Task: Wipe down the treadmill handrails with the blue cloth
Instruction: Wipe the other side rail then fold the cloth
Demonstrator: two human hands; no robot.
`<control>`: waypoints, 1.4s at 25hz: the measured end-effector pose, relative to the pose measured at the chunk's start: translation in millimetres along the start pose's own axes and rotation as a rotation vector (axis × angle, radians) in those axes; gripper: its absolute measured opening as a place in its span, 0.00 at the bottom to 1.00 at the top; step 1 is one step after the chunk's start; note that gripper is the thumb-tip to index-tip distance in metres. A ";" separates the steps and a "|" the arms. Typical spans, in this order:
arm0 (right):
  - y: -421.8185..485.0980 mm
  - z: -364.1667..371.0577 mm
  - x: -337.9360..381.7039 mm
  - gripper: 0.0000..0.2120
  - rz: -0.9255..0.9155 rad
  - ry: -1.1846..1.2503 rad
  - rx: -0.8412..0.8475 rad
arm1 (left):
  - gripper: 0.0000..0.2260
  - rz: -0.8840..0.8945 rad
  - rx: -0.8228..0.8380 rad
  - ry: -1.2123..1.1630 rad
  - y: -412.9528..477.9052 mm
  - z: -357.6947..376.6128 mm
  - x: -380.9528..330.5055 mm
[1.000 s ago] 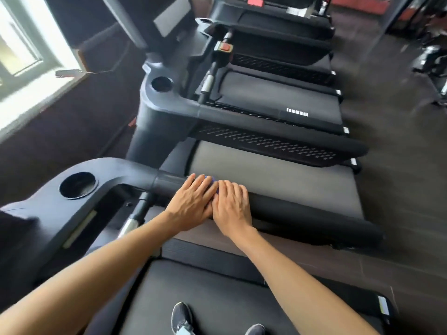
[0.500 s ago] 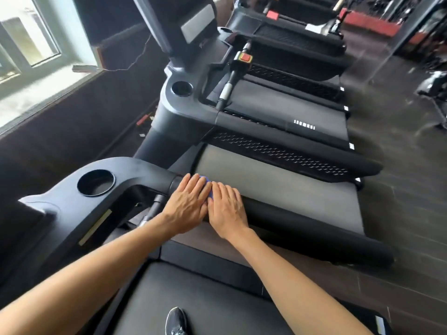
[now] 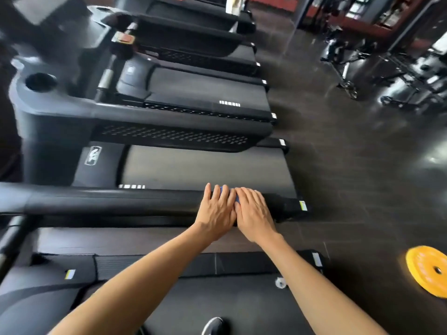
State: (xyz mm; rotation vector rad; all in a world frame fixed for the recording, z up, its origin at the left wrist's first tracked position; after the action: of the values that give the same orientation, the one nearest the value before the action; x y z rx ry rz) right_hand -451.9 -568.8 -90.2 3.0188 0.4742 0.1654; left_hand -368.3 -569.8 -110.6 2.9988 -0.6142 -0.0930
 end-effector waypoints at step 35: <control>105.1 59.5 409.3 0.25 -0.351 0.127 0.064 | 0.20 -0.288 -0.163 0.146 -216.9 -51.3 357.5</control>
State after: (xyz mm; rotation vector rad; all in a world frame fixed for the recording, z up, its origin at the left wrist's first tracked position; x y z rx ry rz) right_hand -25.9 -545.6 -100.5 2.9347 1.0263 0.3228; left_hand 48.3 -508.7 -94.6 2.8791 -0.1508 0.0557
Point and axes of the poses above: each hand's wrist, its own y-axis towards the middle knuckle, its own z-axis out of the palm, x = y × z, the point moved 9 cm from there along y, towards the middle knuckle
